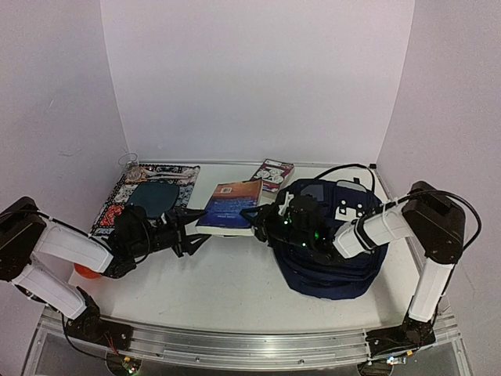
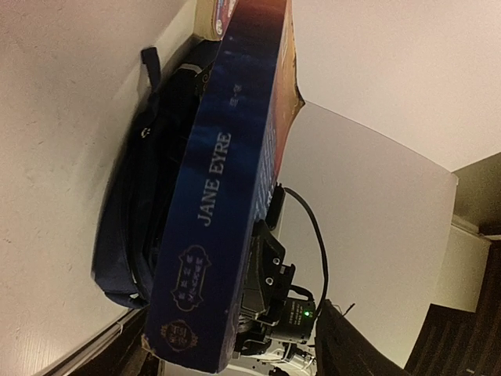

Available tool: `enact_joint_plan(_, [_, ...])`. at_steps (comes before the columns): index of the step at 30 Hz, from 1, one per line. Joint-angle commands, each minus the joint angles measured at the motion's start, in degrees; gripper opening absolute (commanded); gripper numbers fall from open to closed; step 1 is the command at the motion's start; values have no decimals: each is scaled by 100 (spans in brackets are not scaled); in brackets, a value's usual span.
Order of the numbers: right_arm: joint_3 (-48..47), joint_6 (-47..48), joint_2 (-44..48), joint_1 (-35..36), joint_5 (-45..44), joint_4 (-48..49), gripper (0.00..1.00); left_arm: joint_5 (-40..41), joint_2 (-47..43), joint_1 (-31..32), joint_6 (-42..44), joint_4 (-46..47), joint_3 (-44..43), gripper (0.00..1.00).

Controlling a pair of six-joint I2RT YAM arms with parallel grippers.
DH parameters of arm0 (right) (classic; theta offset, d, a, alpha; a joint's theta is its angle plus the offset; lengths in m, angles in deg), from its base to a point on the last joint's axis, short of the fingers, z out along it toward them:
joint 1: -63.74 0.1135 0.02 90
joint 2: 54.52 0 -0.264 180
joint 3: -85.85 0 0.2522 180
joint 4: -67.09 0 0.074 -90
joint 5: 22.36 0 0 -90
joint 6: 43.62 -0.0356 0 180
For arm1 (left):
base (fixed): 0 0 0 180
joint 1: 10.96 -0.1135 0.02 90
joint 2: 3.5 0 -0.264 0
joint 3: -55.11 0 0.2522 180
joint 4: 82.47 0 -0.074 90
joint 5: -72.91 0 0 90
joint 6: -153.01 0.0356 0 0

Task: Pack the student bag
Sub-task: Pass from the left arm to the right, then pass from the right arm to the left

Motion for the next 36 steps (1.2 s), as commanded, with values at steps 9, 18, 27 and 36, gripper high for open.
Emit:
enact_joint_plan(9, [-832, 669, 876, 109, -646, -181, 0, -238, 456, 73, 908, 176, -816, 68])
enact_joint_plan(18, [-1026, 431, 812, 145, -563, 85, 2, -524, 1036, 111, 1563, 159, -1439, 67])
enact_joint_plan(27, [-848, 114, 879, 280, -1235, 901, 0, -190, 1212, 236, 1484, 163, -1570, 69])
enact_joint_plan(36, [-707, 129, 827, 592, -1889, 1488, 0, 312, 1330, 428, 1661, 174, -2011, 63])
